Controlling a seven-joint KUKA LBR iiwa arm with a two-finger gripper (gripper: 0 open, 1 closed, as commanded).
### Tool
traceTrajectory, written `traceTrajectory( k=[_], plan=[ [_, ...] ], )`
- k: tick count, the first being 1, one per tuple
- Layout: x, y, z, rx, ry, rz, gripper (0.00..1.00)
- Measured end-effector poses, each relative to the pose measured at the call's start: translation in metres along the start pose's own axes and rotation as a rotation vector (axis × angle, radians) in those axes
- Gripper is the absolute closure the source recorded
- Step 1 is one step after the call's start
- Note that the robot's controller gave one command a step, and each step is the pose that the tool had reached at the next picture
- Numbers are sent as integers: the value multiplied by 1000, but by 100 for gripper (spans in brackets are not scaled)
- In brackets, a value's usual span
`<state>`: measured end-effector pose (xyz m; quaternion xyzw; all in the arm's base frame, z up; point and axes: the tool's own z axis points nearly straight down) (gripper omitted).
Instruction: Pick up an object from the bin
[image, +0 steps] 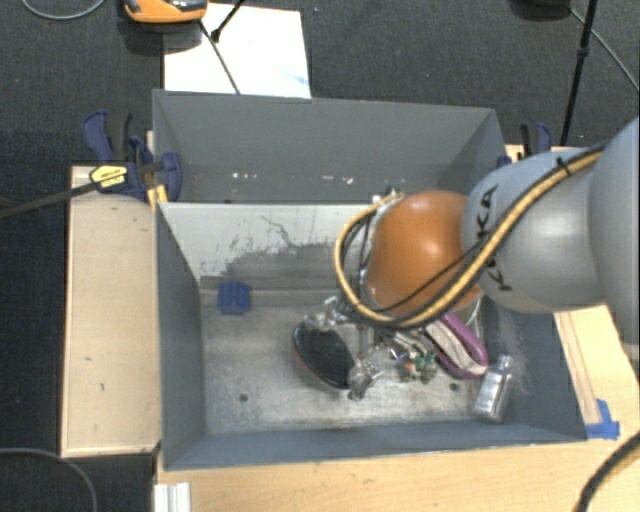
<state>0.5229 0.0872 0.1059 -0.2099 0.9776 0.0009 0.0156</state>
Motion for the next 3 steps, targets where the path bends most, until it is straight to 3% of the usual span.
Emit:
traceTrajectory(
  k=[1, 2, 3],
  plan=[
    [-19, 5, 6, -1, -11, -23, 0],
    [-29, 10, 8, 0, -17, -70, 0],
    [-35, 16, 9, 1, -18, -37, 0]
  ],
)
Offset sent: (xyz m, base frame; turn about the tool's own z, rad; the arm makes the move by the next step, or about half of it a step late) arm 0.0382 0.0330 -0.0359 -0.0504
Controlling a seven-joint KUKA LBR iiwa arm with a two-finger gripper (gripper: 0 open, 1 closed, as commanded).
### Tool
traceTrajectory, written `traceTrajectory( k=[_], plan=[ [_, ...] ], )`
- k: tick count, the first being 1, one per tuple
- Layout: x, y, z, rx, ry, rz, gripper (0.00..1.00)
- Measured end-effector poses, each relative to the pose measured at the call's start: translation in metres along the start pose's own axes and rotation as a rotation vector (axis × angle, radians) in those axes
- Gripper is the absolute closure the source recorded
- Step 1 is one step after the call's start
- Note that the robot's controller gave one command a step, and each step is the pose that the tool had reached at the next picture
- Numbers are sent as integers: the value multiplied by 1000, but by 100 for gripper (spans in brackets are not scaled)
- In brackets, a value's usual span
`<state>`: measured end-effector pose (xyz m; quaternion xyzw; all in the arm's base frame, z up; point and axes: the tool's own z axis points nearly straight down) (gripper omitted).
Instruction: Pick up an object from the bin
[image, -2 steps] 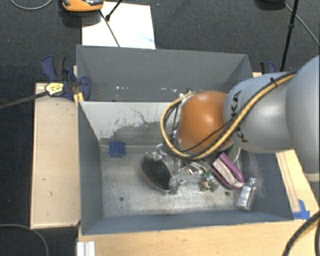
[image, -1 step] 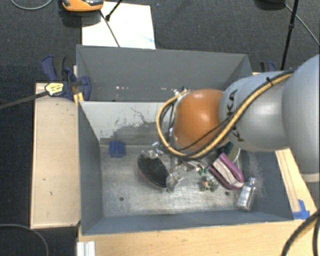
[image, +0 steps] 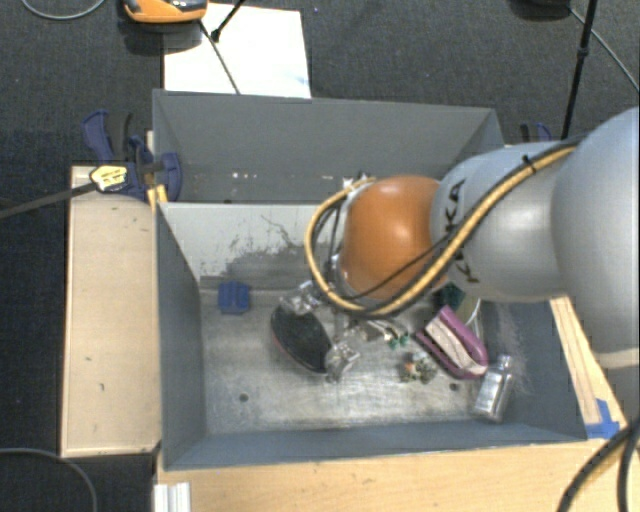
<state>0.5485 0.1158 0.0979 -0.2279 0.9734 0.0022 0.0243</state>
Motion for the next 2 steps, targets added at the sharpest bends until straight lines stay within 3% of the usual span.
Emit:
traceTrajectory(
  k=[1, 2],
  plan=[
    [-1, 2, 0, -1, 0, -1, 100],
    [-7, 3, -107, -12, 39, -339, 100]
  ],
)
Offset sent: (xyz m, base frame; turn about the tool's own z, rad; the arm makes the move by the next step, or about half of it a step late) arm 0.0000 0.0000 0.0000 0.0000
